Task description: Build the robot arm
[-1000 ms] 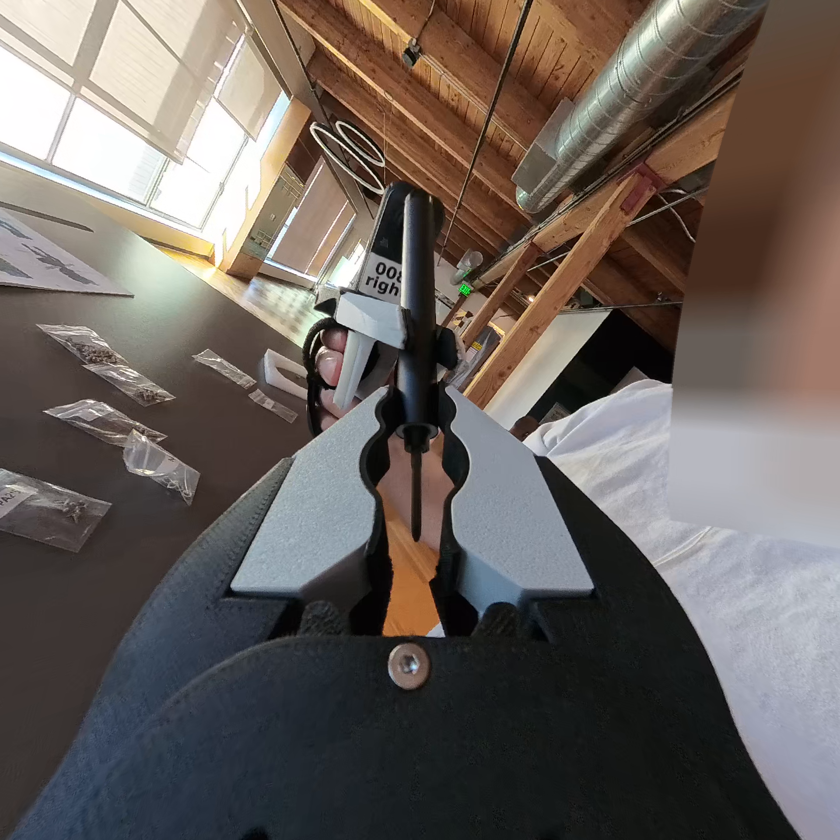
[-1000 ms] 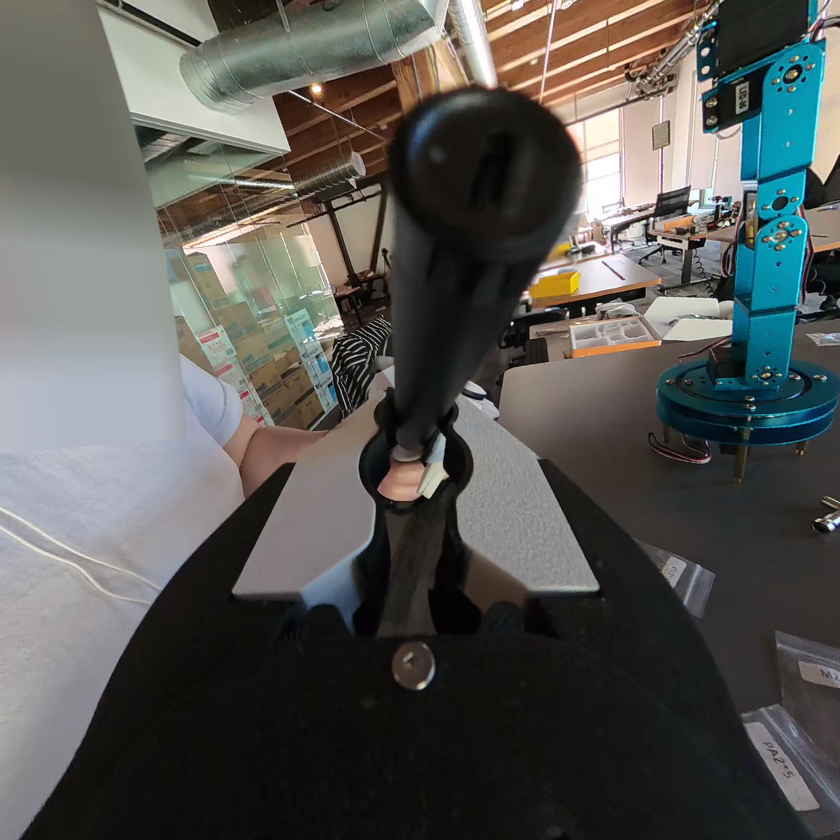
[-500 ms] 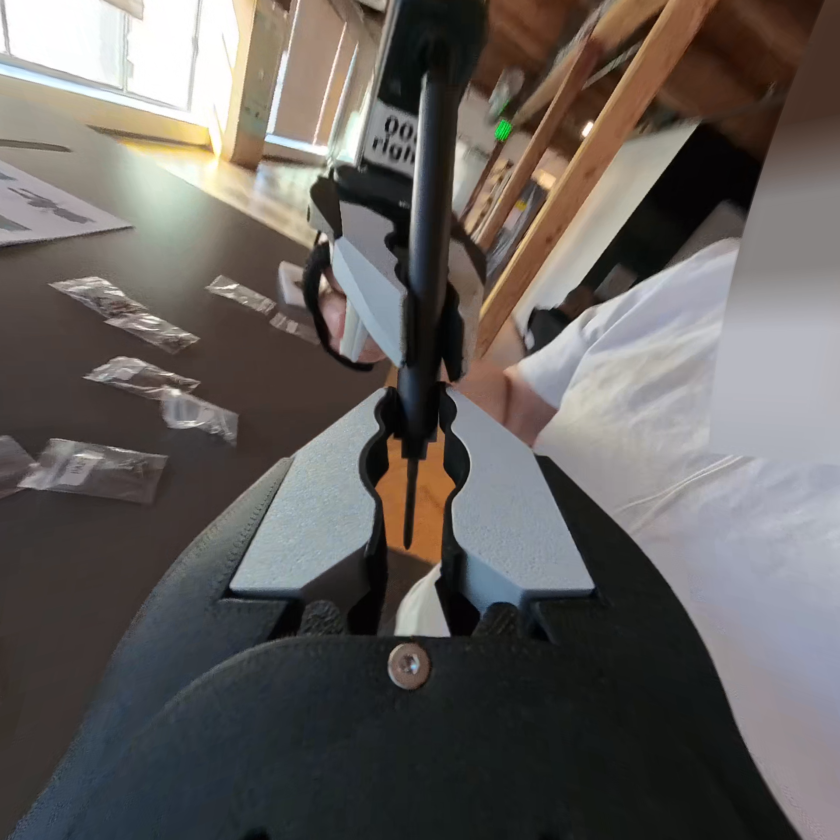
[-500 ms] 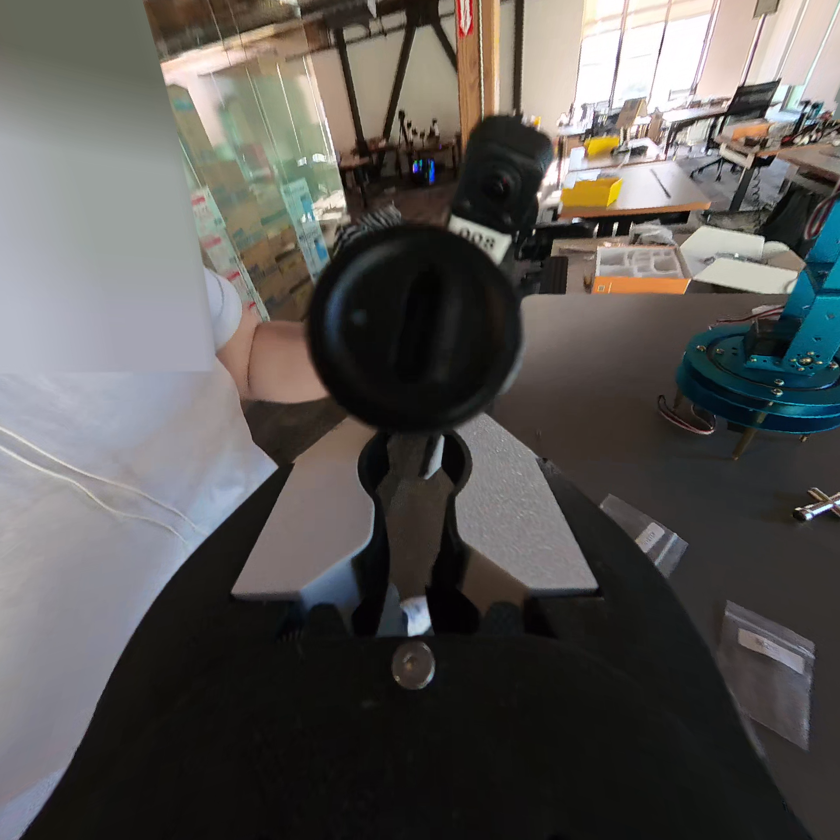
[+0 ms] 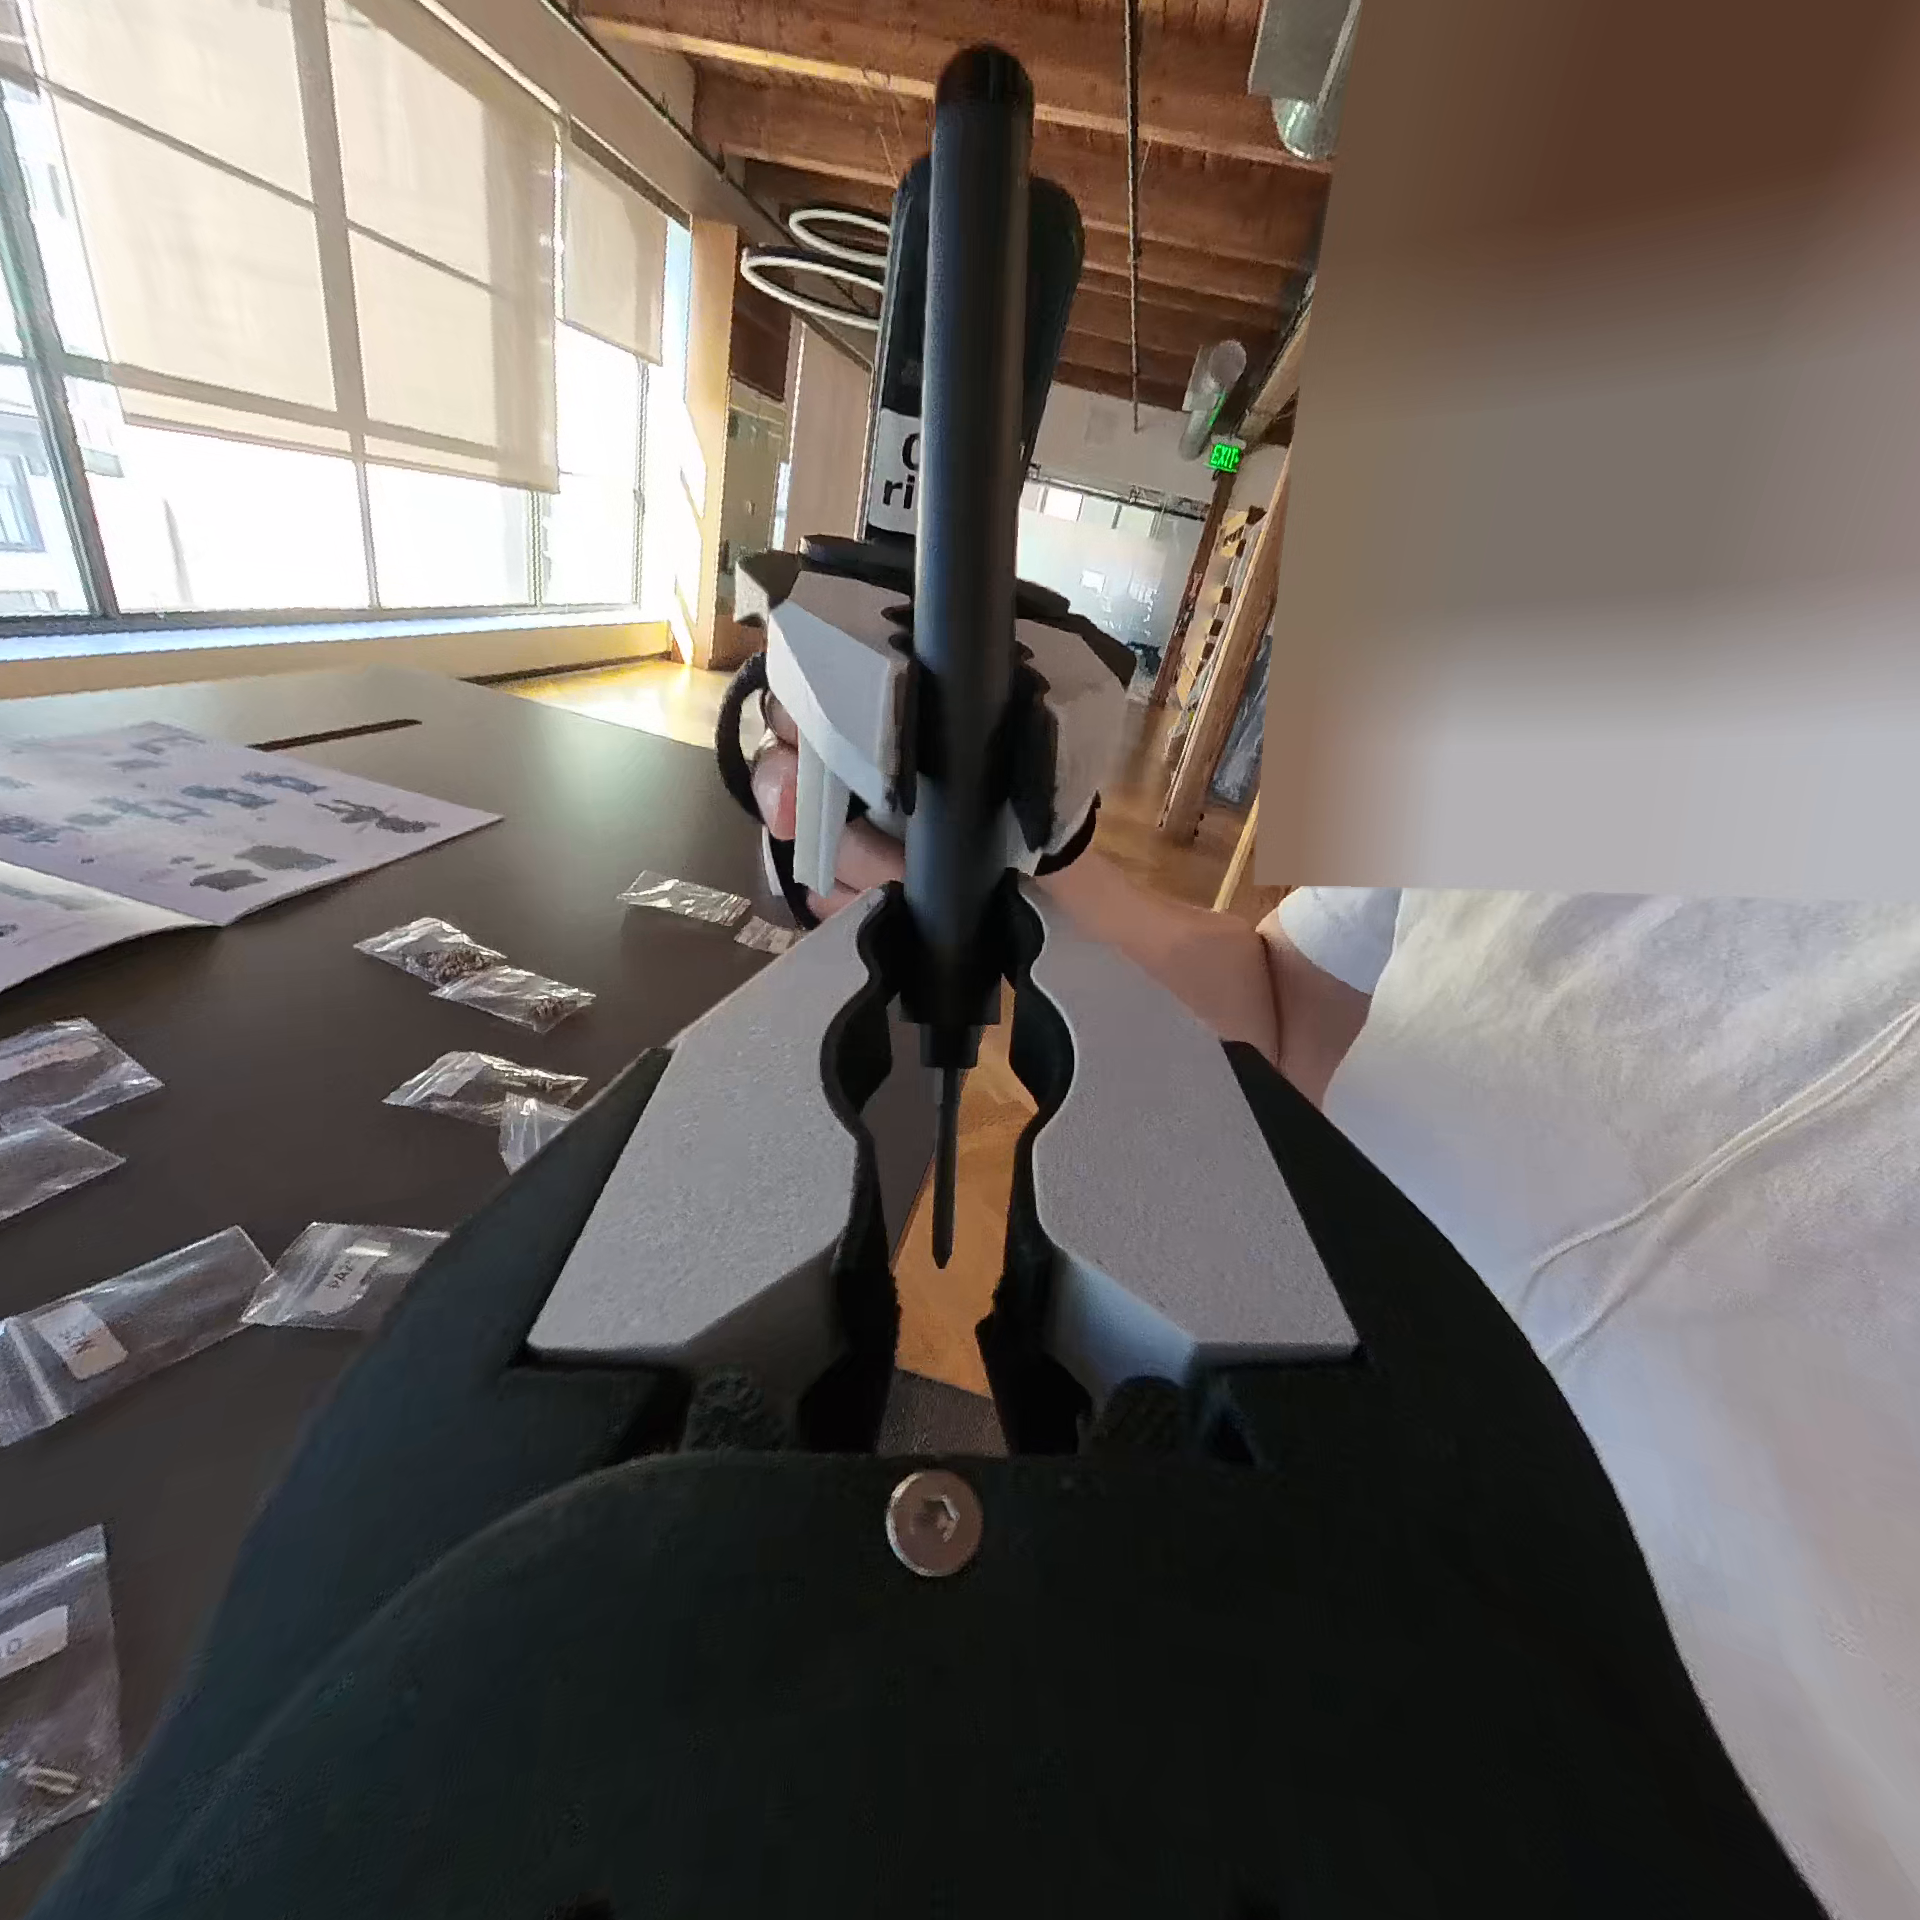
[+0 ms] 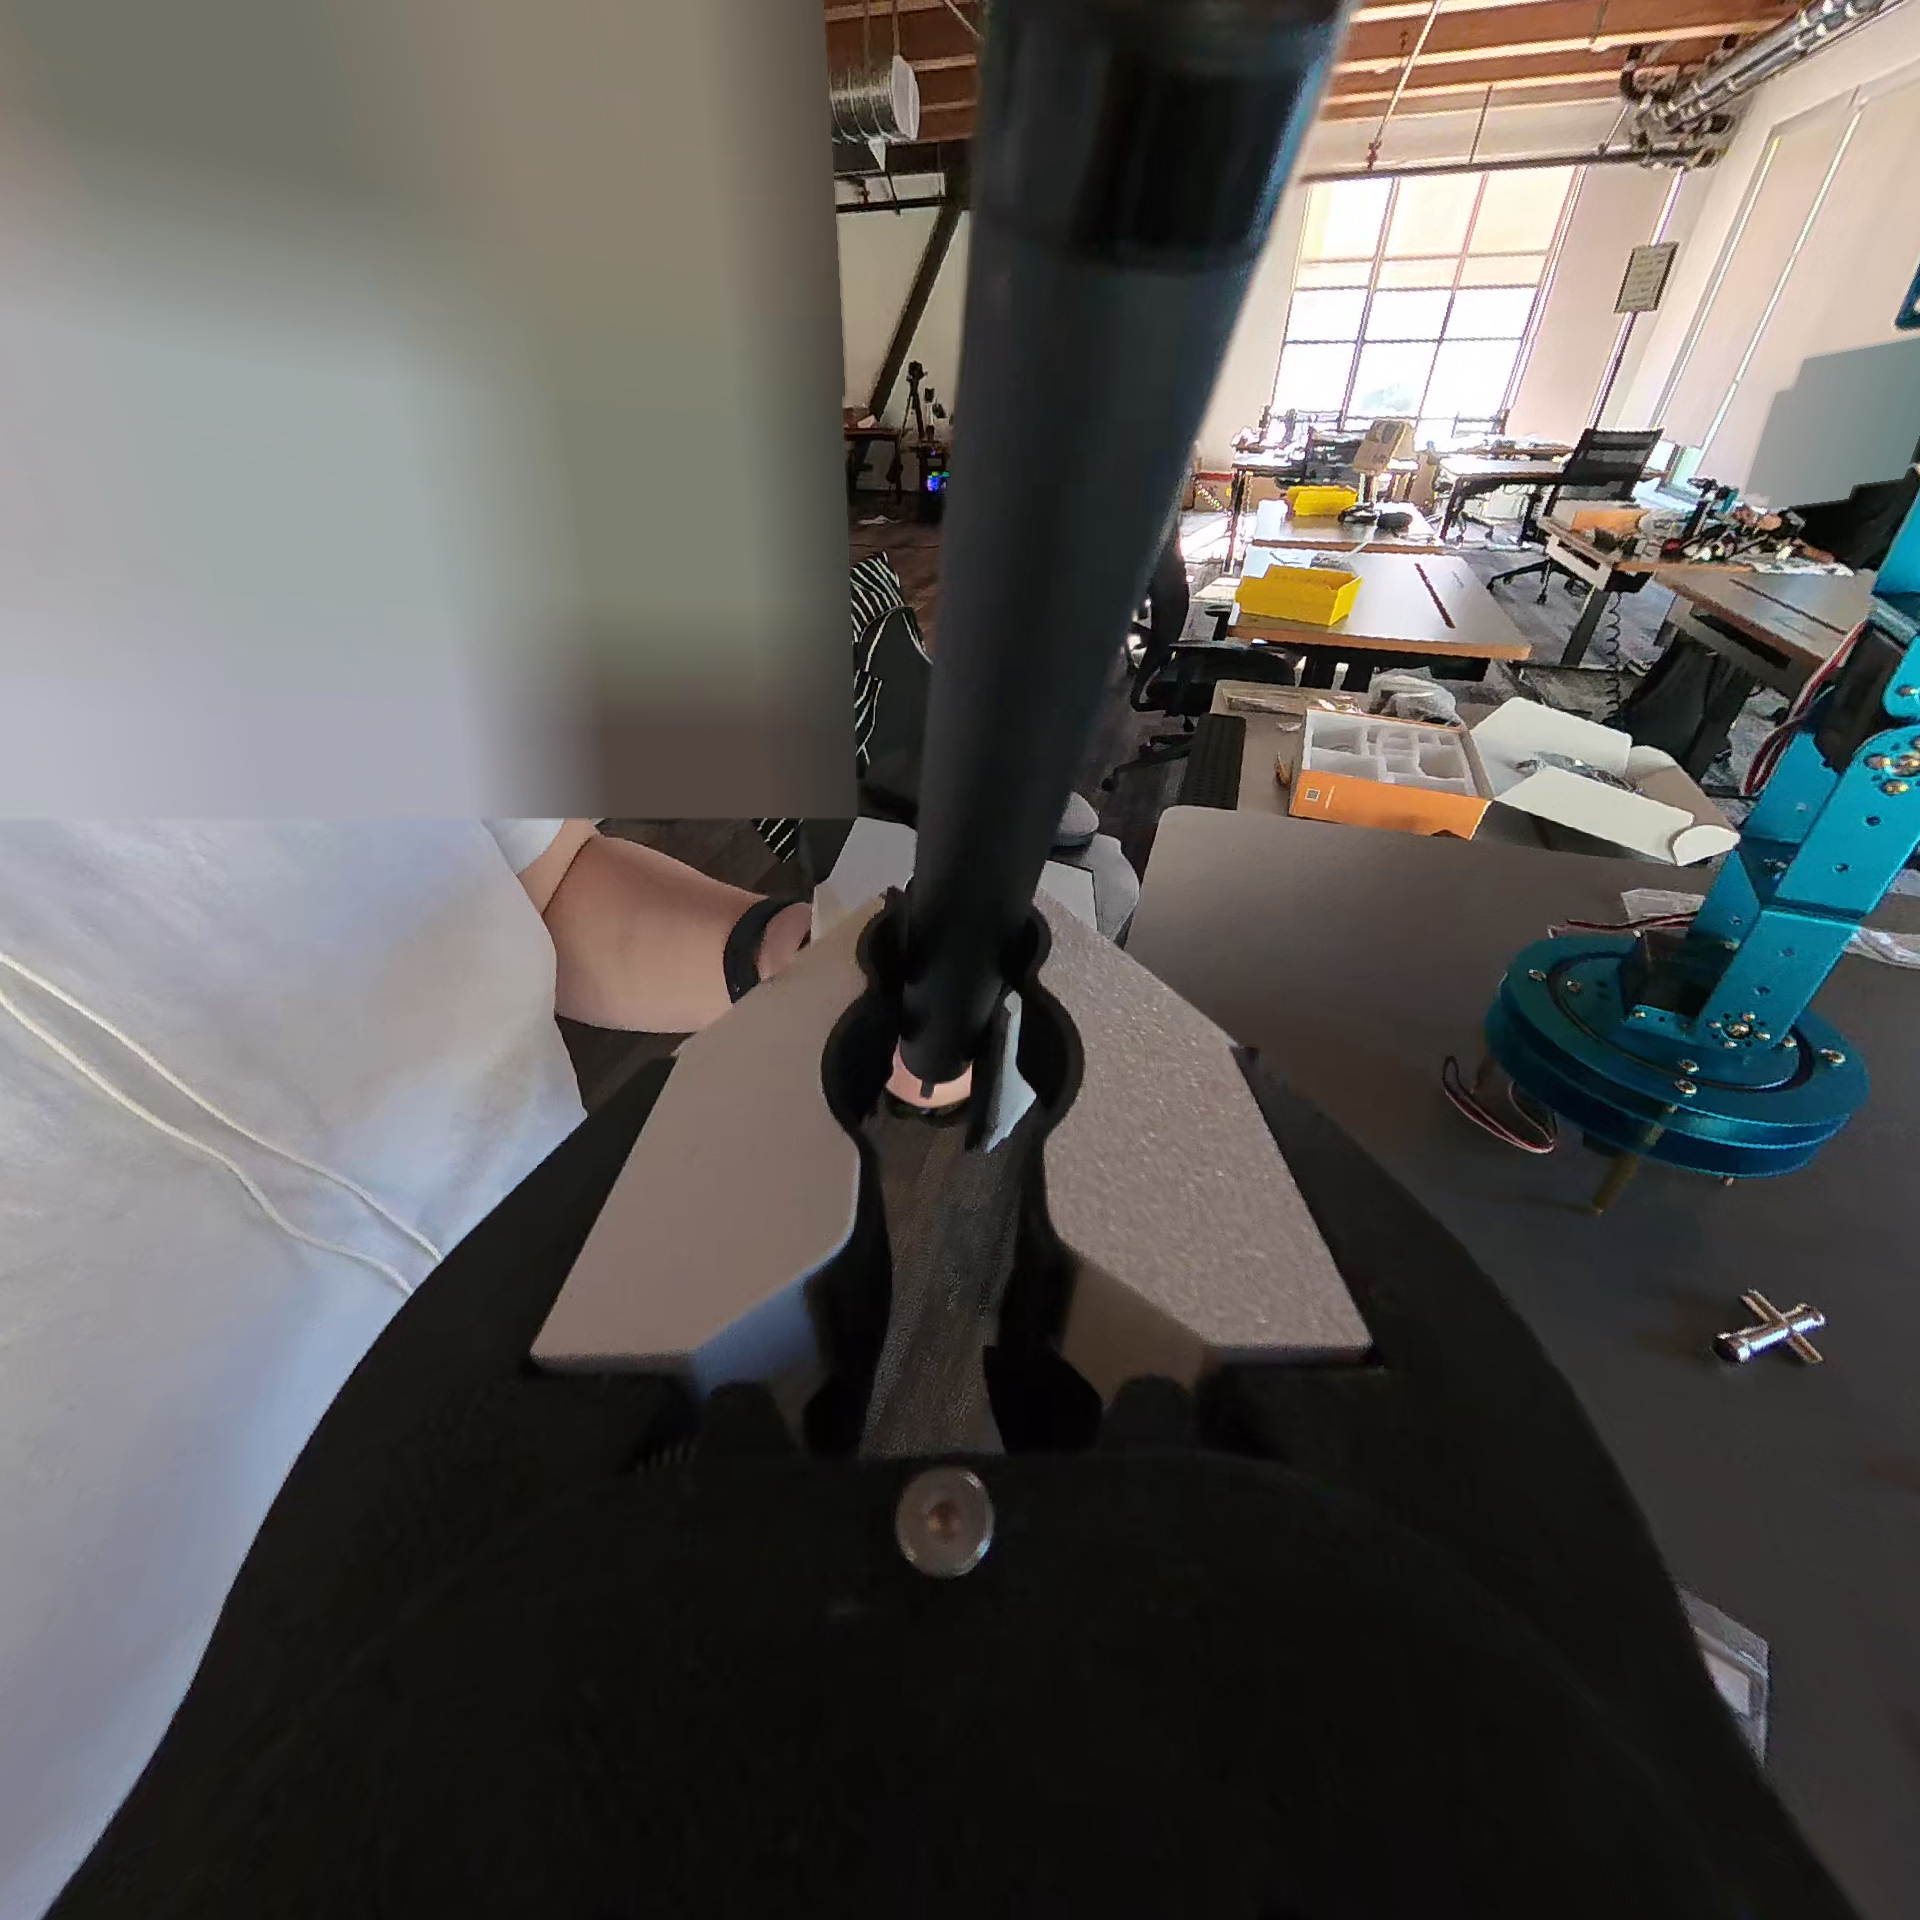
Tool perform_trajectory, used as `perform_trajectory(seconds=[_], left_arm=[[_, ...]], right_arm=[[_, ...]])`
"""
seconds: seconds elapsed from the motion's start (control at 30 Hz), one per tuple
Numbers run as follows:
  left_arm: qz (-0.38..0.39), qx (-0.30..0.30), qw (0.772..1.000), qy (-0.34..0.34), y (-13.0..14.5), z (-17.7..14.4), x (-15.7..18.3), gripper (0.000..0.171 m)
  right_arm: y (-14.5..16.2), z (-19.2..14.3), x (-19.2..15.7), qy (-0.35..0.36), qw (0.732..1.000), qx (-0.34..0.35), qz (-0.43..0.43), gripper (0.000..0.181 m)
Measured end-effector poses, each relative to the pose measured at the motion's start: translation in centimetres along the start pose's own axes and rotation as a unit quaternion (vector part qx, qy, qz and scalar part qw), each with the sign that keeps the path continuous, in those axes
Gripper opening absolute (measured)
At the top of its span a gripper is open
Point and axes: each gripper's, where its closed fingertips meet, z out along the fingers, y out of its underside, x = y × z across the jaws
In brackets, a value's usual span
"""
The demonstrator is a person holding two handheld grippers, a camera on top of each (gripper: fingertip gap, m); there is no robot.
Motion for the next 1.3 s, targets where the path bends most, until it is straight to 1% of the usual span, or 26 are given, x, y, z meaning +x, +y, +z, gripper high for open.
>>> perform_trajectory(seconds=[0.27, 0.47, 0.9, 0.97, 1.07, 1.13, 1.3], left_arm=[[0.024, 0.018, 0.999, -0.014, -0.7, -0.3, 0.0, 0.016], [0.010, 0.023, 1.000, 0.002, -0.6, -0.4, 0.2, 0.015], [0.012, 0.030, 0.999, 0.019, -0.6, -0.2, 0.7, 0.016], [0.012, 0.032, 0.999, 0.024, -0.6, -0.2, 1.0, 0.016], [0.002, 0.043, 0.999, 0.032, -0.8, -0.3, 1.2, 0.016], [0.004, 0.043, 0.999, 0.025, -0.9, -0.4, 1.0, 0.016], [0.002, 0.042, 0.999, 0.027, -0.7, -0.3, 1.1, 0.016]], right_arm=[[-0.6, 0.8, 0.2, 0.028, 0.999, -0.004, -0.037, 0.017], [-0.5, 0.9, -0.1, 0.007, 1.000, -0.004, -0.023, 0.016], [-0.6, 0.9, -0.7, -0.011, 1.000, -0.003, -0.028, 0.016], [-0.6, 0.9, -1.0, -0.024, 1.000, -0.007, -0.009, 0.016], [-0.9, 0.8, -1.2, -0.040, 0.999, 0.004, 0.009, 0.016], [-0.8, 0.7, -1.0, -0.031, 1.000, 0.000, 0.007, 0.016], [-0.6, 0.6, -1.2, -0.034, 0.999, -0.002, 0.007, 0.016]])
